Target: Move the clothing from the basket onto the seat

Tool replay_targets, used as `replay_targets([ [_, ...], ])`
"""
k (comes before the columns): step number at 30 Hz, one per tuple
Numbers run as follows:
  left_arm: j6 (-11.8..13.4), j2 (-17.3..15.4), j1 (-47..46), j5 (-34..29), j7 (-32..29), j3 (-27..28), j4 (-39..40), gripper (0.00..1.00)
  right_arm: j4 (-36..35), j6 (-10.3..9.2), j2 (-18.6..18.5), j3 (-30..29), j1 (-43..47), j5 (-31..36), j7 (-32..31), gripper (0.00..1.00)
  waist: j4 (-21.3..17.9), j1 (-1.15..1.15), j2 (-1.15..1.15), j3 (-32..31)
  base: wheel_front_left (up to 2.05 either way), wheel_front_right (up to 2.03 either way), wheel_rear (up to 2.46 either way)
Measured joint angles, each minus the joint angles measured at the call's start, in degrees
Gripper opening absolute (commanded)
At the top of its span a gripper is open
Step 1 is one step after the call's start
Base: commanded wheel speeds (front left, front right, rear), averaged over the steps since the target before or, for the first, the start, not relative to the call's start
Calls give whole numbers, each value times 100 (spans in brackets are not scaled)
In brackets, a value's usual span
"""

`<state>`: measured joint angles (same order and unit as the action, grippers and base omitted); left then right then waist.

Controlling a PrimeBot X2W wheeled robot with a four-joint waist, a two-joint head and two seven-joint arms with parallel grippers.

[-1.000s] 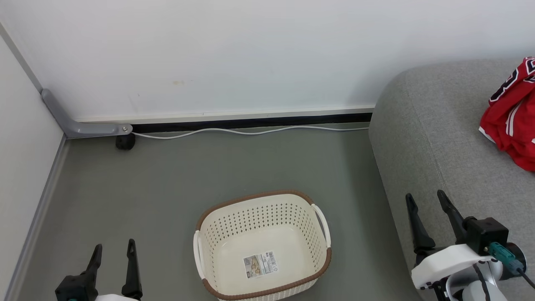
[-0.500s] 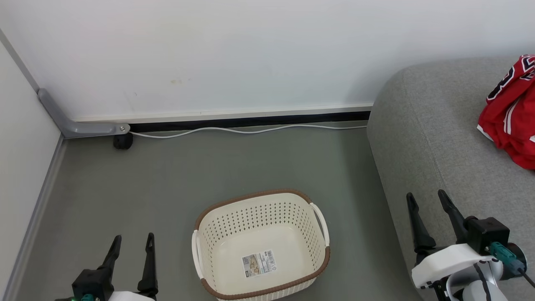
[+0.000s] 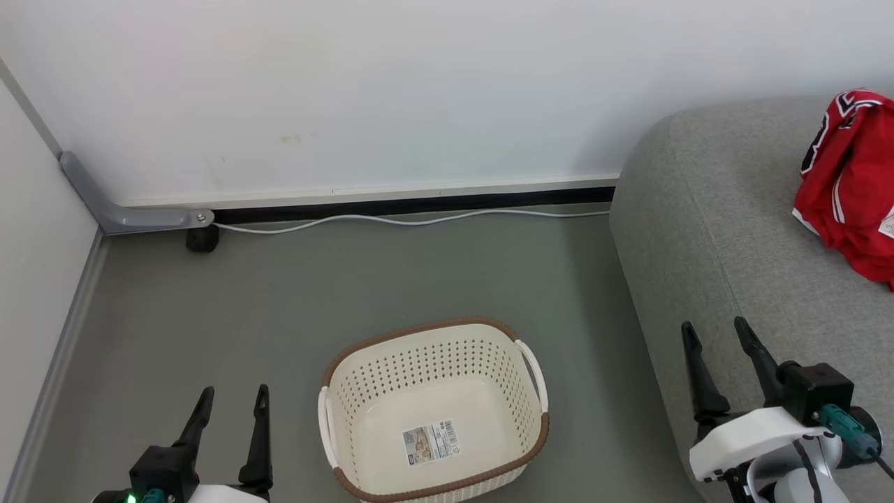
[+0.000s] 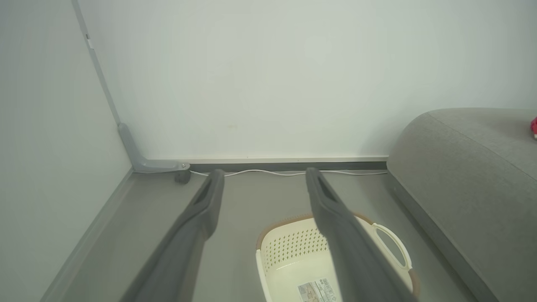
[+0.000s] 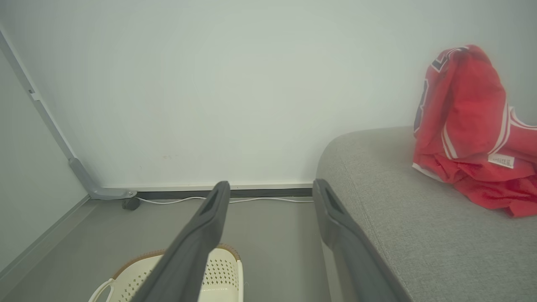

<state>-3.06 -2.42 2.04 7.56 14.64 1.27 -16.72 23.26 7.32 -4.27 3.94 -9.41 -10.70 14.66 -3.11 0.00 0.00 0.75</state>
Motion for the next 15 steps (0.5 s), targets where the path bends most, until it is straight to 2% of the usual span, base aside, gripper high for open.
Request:
replay_targets([
  [11, -100, 0, 0, 1, 0, -22, -24, 100, 11, 0, 2, -14, -1, 0, 0, 100, -18, 0, 0, -33, 0, 0, 0],
  [12, -99, 3, 1, 1, 0, -24, -57, 0, 25, 0, 4, -12, 7, 0, 0, 0, -19, 0, 0, -36, 0, 0, 0],
  [15, -98, 49, 42, 2, -8, -31, -282, 0, 218, -1, 58, 19, 167, 0, -2, 0, -20, 0, 0, -36, 0, 0, 0],
])
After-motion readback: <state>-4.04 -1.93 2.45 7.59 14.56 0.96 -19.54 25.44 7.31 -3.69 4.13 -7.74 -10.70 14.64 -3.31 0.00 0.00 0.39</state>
